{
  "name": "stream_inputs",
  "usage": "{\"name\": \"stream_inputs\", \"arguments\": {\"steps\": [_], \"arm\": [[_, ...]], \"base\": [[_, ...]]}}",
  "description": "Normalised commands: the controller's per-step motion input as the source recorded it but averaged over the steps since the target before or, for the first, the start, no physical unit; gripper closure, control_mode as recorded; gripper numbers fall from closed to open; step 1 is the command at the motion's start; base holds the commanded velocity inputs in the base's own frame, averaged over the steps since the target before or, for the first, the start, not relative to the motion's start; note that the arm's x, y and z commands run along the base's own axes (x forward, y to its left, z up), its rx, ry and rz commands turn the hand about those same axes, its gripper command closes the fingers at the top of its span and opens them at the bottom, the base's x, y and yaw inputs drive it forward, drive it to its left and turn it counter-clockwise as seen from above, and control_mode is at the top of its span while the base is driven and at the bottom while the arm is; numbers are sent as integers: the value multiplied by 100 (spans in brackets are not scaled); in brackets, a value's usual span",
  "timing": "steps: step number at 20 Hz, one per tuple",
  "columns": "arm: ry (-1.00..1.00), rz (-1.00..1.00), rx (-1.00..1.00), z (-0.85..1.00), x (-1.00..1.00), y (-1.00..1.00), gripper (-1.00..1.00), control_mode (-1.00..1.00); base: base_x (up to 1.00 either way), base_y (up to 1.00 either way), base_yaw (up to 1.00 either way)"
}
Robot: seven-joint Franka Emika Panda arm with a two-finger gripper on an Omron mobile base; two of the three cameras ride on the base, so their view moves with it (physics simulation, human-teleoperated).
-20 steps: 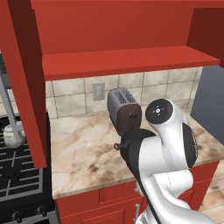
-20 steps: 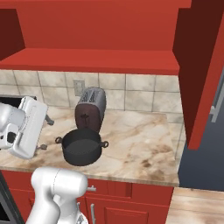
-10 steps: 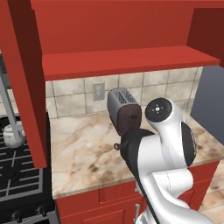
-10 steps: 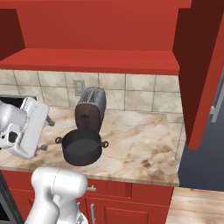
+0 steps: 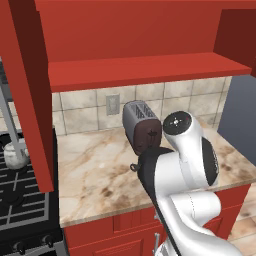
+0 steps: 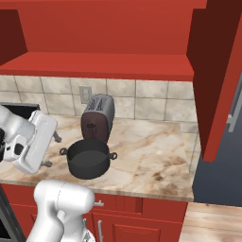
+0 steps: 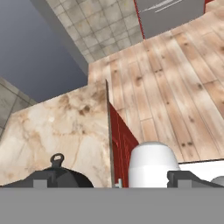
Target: Pick the kettle from the cabinet and place it on a stove burner. Then pick the pot from the counter and place it on another stove burner. Finally, turn both burners on.
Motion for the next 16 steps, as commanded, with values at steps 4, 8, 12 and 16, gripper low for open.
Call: {"name": "stream_inputs", "arguments": {"steps": [4, 8, 12, 16], "arm": [[0, 9, 8, -30, 4, 0, -100, -100], [0, 16, 11, -33, 7, -1, -100, -100], [0, 21, 15, -35, 13, -10, -100, -100], [2, 21, 12, -33, 16, -9, -100, -100]], "base": [[0, 0, 0], [0, 0, 0], [0, 0, 0], [0, 0, 0]]}}
